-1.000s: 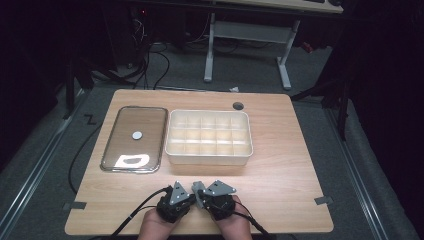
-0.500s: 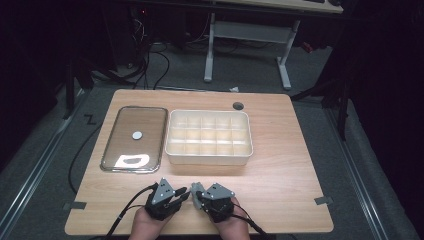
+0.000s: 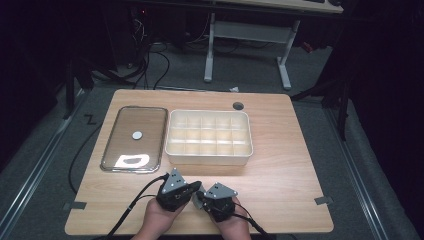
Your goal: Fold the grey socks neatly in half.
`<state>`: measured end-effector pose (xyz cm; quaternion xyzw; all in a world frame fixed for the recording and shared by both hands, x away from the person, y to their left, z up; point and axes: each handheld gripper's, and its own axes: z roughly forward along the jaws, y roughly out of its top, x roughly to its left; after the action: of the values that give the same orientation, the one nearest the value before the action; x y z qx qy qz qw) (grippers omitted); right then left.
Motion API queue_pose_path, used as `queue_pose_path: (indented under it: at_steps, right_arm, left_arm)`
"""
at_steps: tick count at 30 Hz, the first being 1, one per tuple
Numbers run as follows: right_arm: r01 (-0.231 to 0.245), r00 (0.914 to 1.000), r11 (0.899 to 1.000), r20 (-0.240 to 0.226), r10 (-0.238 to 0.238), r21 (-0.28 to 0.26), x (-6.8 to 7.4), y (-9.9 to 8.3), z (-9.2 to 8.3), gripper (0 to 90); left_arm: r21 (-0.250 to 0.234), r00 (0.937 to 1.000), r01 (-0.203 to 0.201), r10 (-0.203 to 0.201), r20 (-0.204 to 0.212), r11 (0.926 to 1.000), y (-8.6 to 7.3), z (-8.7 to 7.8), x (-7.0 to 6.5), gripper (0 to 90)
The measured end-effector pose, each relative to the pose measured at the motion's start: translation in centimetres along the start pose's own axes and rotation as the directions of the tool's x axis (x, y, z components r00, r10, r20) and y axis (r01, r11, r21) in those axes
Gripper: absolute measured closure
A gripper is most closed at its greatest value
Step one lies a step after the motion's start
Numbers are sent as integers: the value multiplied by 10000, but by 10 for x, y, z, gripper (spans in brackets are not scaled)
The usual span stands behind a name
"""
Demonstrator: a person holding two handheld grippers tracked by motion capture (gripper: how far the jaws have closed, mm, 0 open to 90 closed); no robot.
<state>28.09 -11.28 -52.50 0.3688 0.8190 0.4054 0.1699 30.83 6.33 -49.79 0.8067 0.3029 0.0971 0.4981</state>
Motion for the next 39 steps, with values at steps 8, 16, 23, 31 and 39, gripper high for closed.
queue_pose_path:
  at_steps: [8,16,23,31,39]
  right_arm:
    - [11,10000,10000,-47,-11,-34,0,-1,0,900]
    - [-54,10000,10000,-46,54,-61,0,0,0,900]
    - [105,9996,9990,-259,-116,-435,7,8,-21,900]
    - [253,9990,9993,-385,-241,291,14,-8,-19,900]
    - [120,9983,9998,-564,-112,143,11,-15,-16,900]
  left_arm:
    - [555,9987,159,-132,-497,9983,-16,15,10,900]
    - [241,9987,118,-106,-507,9996,-27,17,14,900]
    - [268,9986,27,-13,-524,9996,-27,17,15,900]
    - [299,9991,81,-69,-411,9995,-27,16,15,900]
    - [323,9991,161,-148,-403,9993,-28,16,16,900]
